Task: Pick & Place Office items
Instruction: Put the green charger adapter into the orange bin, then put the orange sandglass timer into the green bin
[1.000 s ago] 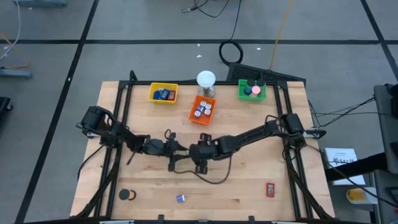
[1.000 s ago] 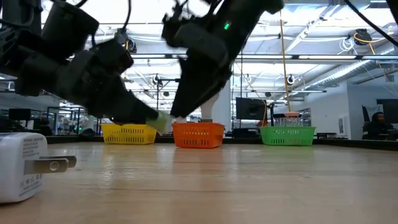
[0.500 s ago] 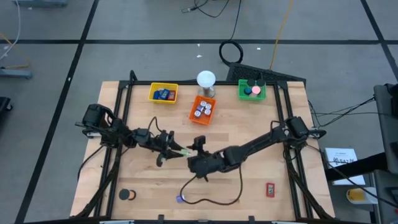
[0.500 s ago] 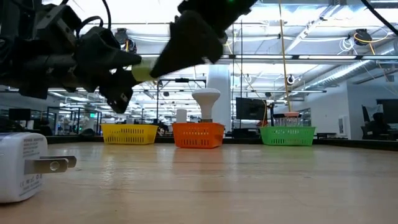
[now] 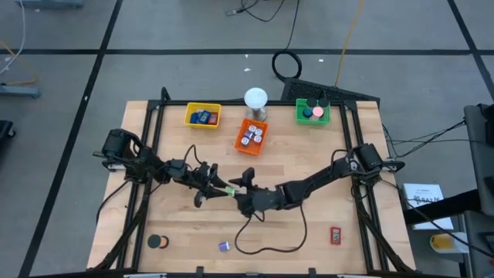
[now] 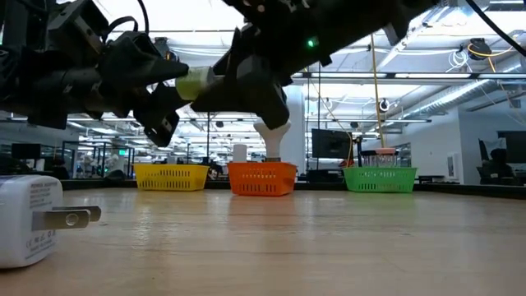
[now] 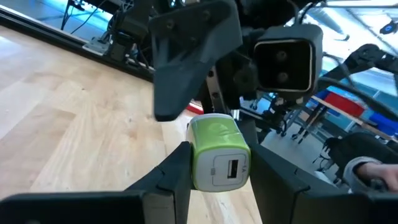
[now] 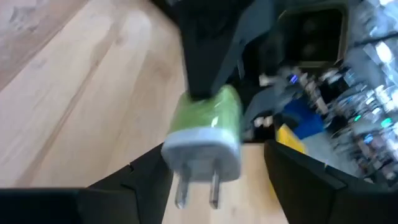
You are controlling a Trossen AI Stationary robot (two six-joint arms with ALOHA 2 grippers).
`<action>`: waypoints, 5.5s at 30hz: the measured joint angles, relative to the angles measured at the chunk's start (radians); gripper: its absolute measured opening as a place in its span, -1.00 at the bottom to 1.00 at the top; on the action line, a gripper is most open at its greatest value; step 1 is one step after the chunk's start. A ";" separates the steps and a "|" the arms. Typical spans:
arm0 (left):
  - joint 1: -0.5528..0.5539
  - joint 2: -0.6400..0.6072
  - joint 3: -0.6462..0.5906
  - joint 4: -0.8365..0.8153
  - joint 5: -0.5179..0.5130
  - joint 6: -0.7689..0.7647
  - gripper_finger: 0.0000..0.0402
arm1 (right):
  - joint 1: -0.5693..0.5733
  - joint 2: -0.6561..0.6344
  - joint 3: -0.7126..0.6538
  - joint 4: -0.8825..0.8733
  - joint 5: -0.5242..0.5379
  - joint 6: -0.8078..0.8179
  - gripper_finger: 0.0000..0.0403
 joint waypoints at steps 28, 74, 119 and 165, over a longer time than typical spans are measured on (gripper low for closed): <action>0.018 0.000 -0.004 -0.003 0.005 0.026 -0.07 | 0.017 0.001 -0.096 0.268 -0.025 -0.106 -0.34; 0.054 -0.163 -0.192 -0.107 -0.213 0.271 -0.27 | -0.545 -0.108 0.322 -1.146 -0.497 0.947 -0.32; 0.050 -0.163 -0.192 -0.126 -0.210 0.267 -0.27 | -0.585 0.005 0.369 -1.139 -0.555 0.844 -0.32; 0.049 -0.163 -0.192 -0.133 -0.209 0.263 -0.27 | -0.594 0.054 0.369 -1.116 -0.522 0.804 -0.15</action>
